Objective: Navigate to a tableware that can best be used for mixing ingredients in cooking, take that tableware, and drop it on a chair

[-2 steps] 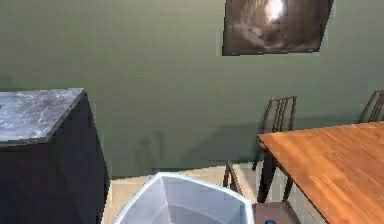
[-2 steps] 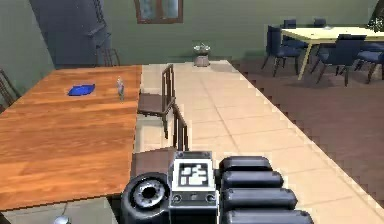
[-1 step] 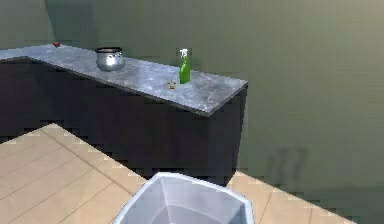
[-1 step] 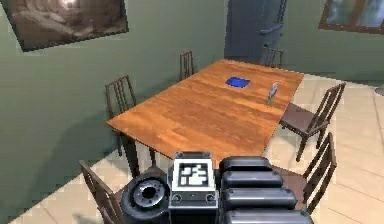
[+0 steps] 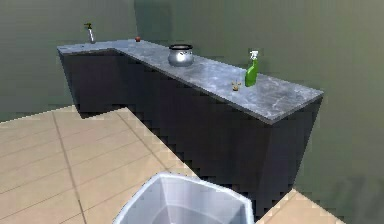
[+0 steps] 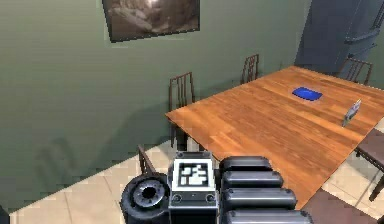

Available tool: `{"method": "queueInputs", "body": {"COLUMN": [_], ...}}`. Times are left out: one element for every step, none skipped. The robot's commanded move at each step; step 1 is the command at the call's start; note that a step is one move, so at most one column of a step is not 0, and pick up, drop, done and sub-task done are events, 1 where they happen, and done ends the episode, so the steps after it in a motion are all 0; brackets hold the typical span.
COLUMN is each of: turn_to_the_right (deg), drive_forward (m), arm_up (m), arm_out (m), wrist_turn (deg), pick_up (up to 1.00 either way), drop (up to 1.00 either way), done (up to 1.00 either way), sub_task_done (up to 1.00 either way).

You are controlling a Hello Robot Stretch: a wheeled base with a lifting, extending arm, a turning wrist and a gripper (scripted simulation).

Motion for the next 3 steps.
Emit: {"method": "queueInputs", "body": {"turn_to_the_right": [0.0, 0.0, 0.0], "drive_forward": [0.00, 0.00, 0.00], "arm_up": [0.00, 0.00, 0.00], "arm_out": [0.48, 0.00, 0.00], "wrist_turn": [0.0, 45.0, 45.0], "pick_up": [0.00, 0.00, 0.00], "drop": [0.00, 0.00, 0.00], "done": [0.00, 0.00, 0.00], "sub_task_done": [0.00, 0.00, 0.00]}}
